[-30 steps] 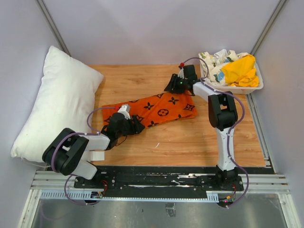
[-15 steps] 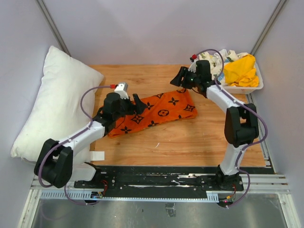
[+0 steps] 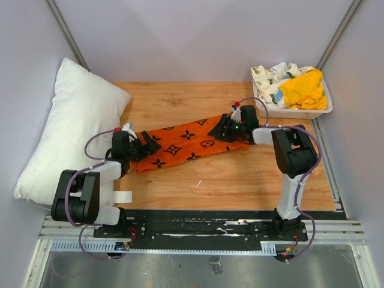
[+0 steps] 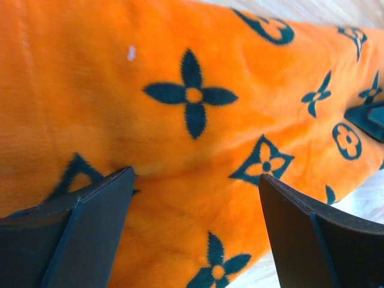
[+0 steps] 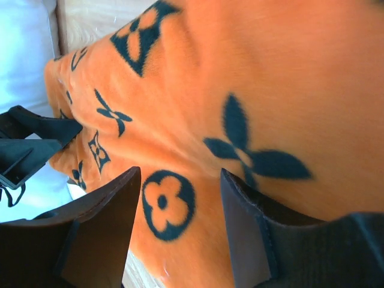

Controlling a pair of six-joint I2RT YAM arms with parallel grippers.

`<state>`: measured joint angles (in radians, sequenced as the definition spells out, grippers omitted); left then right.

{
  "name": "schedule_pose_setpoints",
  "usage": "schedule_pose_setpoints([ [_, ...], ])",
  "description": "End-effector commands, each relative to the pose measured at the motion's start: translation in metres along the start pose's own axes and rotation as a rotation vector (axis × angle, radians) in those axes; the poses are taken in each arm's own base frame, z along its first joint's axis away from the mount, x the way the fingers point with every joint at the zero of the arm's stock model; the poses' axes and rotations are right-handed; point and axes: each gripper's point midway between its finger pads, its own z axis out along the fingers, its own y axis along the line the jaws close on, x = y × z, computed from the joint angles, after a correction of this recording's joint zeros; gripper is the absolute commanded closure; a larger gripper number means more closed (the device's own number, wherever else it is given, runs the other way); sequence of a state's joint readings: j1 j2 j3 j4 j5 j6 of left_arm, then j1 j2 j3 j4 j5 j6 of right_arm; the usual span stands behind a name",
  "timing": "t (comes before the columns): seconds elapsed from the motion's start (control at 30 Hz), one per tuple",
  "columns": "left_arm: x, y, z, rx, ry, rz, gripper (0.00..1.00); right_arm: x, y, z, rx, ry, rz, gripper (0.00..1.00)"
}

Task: Remove the pillowcase from the pillow
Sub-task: Fold the pillowcase at the center of the board.

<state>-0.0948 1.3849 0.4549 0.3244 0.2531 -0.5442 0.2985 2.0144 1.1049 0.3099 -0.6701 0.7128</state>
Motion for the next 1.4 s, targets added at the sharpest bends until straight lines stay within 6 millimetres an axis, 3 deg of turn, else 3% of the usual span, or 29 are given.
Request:
schedule_pose_setpoints([
  [0.0, -0.020, 0.018, -0.007, -0.015, -0.067, -0.058, 0.09, -0.025, -0.042, -0.036, 0.091, -0.120, 0.071, 0.40],
  [0.17, -0.045, 0.002, -0.018, 0.026, -0.114, -0.039, 0.08, -0.020, -0.095, -0.063, 0.200, -0.168, 0.193, 0.38],
  [0.33, -0.073, -0.005, -0.024, -0.024, -0.140, -0.039, 0.05, -0.008, -0.132, -0.092, 0.377, -0.211, 0.267, 0.34],
  [0.47, -0.062, 0.001, -0.020, -0.037, -0.100, -0.047, 0.04, -0.006, -0.145, -0.113, 0.444, -0.245, 0.306, 0.32],
  [0.7, -0.023, 0.011, -0.002, 0.009, 0.017, -0.069, 0.04, -0.020, -0.131, -0.124, 0.410, -0.272, 0.292, 0.31],
  [0.93, 0.007, -0.006, 0.008, 0.171, 0.128, -0.150, 0.06, -0.023, -0.121, -0.125, 0.376, -0.270, 0.281, 0.31],
  [1.37, 0.069, -0.002, -0.013, 0.226, 0.226, -0.335, 0.08, -0.027, -0.113, -0.127, 0.352, -0.277, 0.267, 0.30],
])
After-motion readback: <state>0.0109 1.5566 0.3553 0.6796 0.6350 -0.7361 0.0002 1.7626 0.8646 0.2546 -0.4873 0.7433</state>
